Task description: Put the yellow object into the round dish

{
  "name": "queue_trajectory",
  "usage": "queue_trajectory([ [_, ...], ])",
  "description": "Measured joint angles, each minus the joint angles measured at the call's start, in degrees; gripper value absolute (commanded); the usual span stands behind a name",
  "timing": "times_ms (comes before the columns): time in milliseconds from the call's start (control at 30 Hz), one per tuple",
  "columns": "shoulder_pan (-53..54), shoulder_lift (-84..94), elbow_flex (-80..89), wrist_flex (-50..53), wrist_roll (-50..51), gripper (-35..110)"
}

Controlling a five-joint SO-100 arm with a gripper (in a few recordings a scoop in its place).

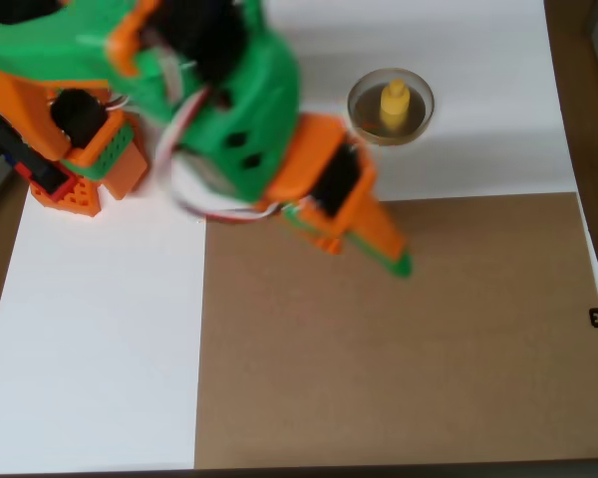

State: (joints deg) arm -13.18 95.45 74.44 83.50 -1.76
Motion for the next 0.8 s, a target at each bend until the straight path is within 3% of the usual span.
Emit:
queue_trajectory([
  [300, 12.9, 16.3, 19.7, -10.2, 0.0, 24],
  [800, 25.0, 31.4, 44.6, -24.5, -0.2, 23],
])
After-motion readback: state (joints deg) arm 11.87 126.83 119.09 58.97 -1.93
